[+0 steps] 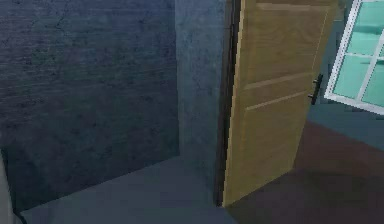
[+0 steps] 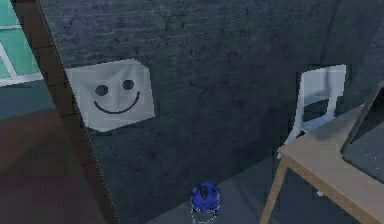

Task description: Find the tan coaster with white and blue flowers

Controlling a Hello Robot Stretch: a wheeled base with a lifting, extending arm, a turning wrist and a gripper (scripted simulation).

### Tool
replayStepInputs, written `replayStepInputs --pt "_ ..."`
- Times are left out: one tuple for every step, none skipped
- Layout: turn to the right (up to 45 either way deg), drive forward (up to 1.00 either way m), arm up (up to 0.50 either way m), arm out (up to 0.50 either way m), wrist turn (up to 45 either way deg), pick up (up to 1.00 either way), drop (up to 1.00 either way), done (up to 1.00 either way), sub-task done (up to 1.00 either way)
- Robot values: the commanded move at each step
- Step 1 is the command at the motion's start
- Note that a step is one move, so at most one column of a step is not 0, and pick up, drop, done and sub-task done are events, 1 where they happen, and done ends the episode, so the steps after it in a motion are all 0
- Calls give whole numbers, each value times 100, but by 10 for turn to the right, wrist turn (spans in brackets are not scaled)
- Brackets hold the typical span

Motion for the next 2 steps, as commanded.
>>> replayStepInputs --pt "0 30 0 0 0 0 0 0 0" --pt "450 0 0 0 0 0 0 0 0"
